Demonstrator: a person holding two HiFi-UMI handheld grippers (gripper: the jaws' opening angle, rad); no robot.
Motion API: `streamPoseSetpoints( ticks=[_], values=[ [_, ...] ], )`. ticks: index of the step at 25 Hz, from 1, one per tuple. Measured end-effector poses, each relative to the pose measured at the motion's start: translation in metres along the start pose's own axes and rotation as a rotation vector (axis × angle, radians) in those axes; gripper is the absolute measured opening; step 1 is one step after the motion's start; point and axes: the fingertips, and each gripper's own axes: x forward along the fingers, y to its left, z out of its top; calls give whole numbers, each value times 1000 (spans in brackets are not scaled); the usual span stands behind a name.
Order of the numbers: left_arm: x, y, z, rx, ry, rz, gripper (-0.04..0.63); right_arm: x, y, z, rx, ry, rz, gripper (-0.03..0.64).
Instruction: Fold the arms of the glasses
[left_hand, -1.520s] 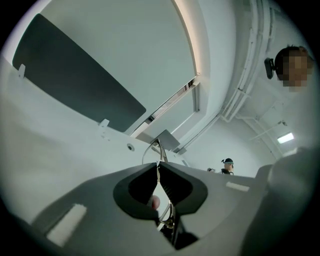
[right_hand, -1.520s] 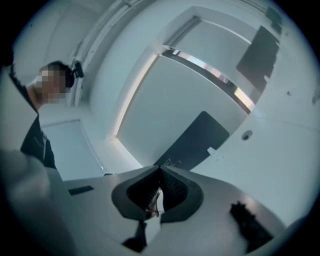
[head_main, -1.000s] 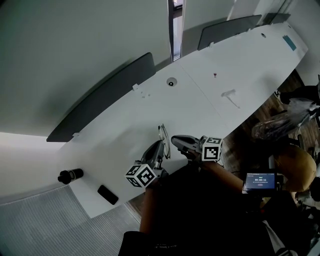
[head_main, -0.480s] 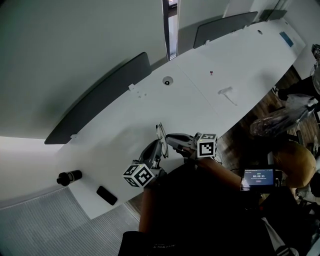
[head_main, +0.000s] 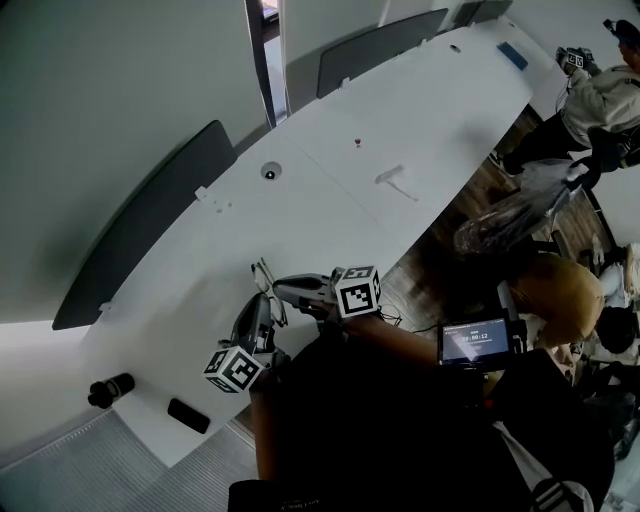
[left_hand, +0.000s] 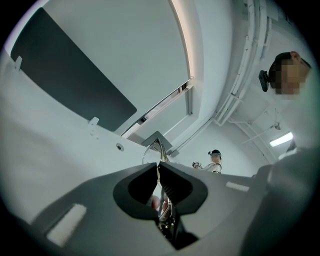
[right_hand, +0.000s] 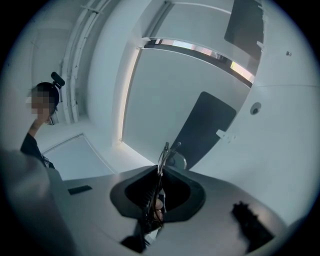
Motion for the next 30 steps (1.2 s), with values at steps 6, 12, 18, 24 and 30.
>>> streamPoseSetpoints(
  ticks=[6, 12, 18, 24, 30],
  values=[
    [-2, 0, -1, -11, -8, -2, 26, -1, 2, -2, 0, 1, 12, 34],
    [-1, 2, -1, -30, -18, -1, 28, -6, 0, 1, -4, -10, 1, 29],
    [-10, 15, 1, -61, -59, 20, 28, -8, -1, 1, -4, -9, 8, 28],
    [-12, 17, 3, -75, -81, 27, 28, -9, 0, 2, -10, -13, 10, 28],
    [-16, 22, 8, -132, -115, 32, 28, -12, -3, 4, -4, -28, 4, 28]
  ],
)
